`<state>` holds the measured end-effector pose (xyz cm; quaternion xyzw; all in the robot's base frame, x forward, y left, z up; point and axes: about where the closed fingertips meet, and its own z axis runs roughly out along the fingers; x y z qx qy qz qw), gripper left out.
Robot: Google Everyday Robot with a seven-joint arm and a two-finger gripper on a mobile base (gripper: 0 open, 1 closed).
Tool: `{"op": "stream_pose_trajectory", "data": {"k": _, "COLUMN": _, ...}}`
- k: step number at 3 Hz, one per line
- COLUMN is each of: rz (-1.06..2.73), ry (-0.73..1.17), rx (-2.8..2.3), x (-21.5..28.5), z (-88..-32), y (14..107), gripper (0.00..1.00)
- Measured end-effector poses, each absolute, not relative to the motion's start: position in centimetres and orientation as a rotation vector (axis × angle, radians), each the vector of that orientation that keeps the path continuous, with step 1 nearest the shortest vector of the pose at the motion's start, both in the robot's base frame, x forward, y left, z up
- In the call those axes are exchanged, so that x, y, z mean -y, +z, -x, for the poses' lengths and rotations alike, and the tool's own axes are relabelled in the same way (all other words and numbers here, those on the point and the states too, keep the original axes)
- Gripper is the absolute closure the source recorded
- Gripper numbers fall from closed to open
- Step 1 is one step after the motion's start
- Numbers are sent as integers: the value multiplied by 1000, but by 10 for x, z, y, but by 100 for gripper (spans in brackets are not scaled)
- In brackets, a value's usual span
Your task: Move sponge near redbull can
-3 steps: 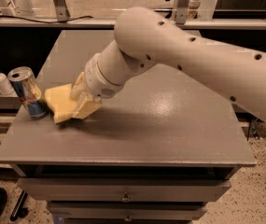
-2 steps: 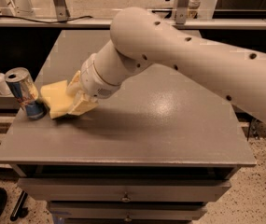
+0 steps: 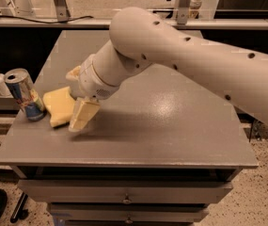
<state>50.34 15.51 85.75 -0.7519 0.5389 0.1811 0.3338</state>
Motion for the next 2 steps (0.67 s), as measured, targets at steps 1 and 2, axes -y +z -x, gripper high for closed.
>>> {"op": "stream_pose_trajectory", "data": {"k": 1, "rz": 1946, "ry": 492, "rx": -1407, "x": -150, "z": -502, "y": 863, "gripper": 0}}
{"op": "stream_pose_trajectory", "data": {"k": 2, "rz": 1874, "ry": 500, "rx": -1428, "x": -123, "z": -513, "y": 880, "gripper": 0}}
